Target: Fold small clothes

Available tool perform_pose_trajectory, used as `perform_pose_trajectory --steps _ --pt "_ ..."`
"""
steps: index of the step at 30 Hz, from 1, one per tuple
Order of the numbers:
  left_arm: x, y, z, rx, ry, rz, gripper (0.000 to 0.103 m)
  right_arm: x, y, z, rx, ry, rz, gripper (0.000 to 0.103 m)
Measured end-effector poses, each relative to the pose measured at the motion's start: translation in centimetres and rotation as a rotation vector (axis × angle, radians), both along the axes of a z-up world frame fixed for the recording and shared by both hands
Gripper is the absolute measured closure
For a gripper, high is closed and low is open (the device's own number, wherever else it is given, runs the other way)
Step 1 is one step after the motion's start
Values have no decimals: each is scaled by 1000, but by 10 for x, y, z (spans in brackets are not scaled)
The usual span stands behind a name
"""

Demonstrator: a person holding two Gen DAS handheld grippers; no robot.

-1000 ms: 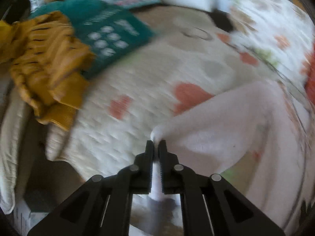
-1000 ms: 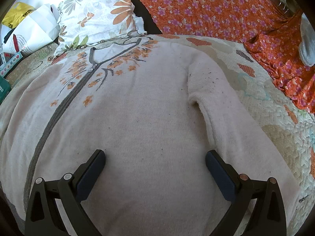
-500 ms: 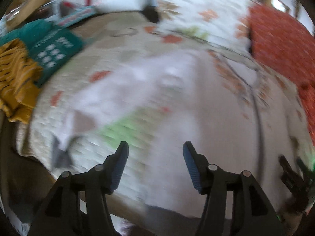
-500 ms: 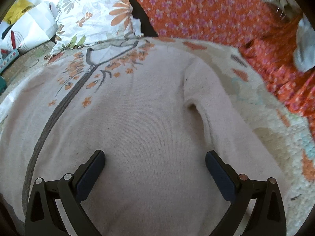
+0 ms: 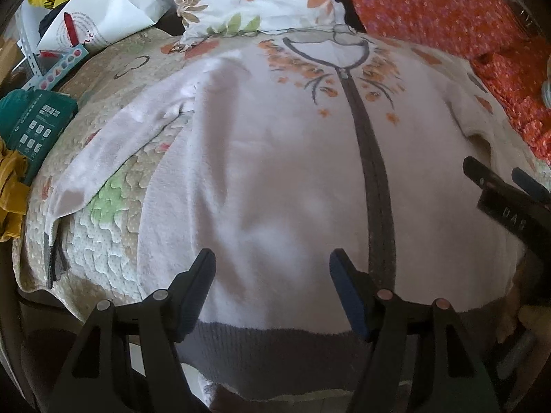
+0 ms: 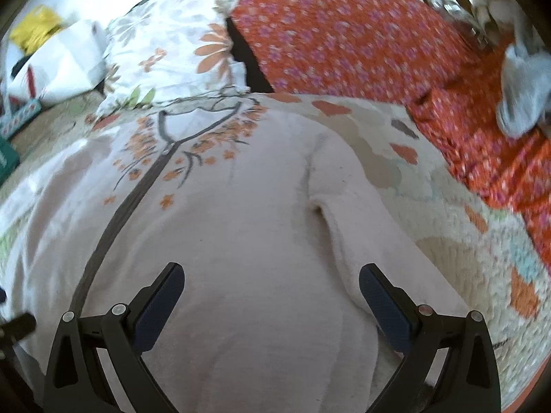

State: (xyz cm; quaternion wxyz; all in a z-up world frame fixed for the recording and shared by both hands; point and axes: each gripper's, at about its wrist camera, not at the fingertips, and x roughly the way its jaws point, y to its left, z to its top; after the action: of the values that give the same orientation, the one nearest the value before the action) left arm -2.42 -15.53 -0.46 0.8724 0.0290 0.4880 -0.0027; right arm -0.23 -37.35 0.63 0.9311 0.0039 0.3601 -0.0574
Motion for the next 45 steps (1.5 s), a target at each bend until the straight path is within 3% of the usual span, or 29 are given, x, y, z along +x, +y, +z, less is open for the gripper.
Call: perform_pose_trajectory --steps 9,17,25,39,45 --pt "0 -5 5 -50 19 8 35 -1 -5 -2 45 22 -19 0" --pt "2 -18 8 -144 72 -39 34 0 -2 -3 42 27 -7 0" --pt "0 -29 4 -178 124 -67 31 1 -5 -3 69 28 -19 0" --pt "-3 -36 1 -170 143 -74 31 5 -4 -6 73 46 -9 0" --pt "-15 -38 9 -223 134 -97 31 3 -3 -5 65 35 -7 0"
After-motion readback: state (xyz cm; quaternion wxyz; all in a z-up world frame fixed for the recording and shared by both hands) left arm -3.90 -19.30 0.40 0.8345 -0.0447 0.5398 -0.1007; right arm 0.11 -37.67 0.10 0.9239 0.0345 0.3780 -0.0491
